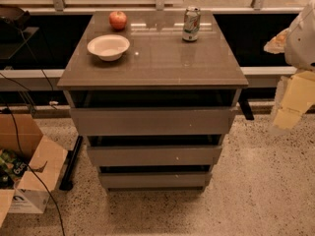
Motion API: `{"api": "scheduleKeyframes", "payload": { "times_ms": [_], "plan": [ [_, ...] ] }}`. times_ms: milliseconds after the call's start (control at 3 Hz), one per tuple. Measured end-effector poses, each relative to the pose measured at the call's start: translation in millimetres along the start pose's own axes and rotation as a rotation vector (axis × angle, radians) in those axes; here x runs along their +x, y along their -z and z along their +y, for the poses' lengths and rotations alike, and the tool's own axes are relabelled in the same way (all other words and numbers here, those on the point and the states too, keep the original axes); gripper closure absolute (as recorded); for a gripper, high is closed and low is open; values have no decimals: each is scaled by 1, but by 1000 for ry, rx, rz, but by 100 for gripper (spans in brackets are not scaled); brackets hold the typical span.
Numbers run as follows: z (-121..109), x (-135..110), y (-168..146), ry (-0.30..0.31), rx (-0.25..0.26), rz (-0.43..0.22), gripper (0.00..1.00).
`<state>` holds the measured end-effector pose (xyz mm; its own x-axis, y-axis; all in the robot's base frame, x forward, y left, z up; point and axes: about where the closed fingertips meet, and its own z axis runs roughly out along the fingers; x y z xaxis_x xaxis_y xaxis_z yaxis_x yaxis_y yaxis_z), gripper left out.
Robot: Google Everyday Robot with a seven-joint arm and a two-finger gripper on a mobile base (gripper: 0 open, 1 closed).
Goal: Open middle drawer
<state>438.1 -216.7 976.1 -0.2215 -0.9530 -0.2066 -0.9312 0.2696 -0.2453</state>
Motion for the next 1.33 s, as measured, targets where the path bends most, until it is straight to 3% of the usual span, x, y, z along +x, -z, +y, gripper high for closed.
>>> {"api": "scheduleKeyframes", "payload": {
  "times_ms": [333,667,1333],
  "plan": [
    [0,-1,-1,-1,0,-3,0],
    [2,-17,-21,-37,-5,-72,0],
    [15,-65,-114,-109,-108,-352,0]
  ]
}}
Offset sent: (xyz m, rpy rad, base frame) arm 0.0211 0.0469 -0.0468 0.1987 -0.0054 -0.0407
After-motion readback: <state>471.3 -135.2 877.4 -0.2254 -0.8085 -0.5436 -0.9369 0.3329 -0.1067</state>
